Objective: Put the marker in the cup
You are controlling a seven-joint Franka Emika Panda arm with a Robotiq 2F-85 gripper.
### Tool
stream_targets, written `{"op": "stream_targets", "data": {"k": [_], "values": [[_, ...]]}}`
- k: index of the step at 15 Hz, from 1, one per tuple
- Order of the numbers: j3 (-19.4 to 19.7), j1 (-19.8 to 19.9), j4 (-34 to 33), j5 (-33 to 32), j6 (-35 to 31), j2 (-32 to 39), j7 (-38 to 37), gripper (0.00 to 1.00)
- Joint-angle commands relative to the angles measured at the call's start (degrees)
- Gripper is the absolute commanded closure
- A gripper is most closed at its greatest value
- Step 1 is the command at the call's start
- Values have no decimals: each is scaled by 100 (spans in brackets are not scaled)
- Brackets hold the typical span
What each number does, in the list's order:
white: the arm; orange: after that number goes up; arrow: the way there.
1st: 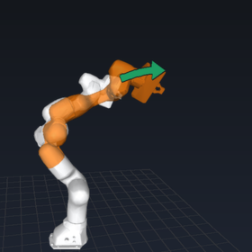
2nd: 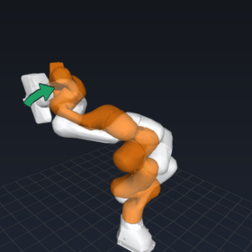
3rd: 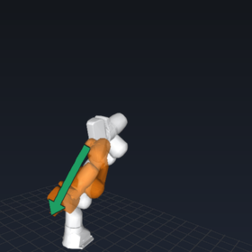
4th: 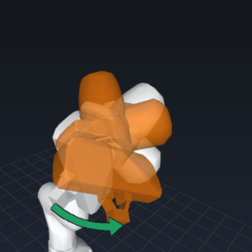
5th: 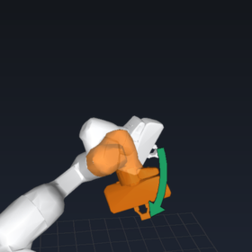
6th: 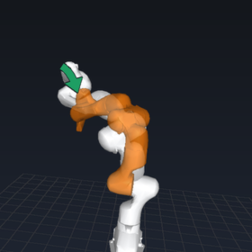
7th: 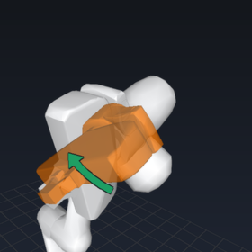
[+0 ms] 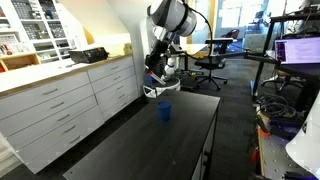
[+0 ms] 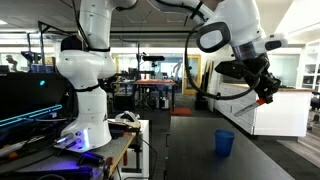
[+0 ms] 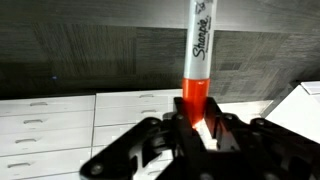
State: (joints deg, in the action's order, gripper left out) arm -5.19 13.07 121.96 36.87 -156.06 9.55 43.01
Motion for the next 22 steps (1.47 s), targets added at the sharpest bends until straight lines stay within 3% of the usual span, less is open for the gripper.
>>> {"op": "stream_targets", "data": {"k": [1,12,22], "values": [[-118,129,376,739,-22,-420,765,94],[-141,-5,586,2425,-98,-335,2172,94],[-197,-1,1048,3738,166,-742,3589,94]]}}
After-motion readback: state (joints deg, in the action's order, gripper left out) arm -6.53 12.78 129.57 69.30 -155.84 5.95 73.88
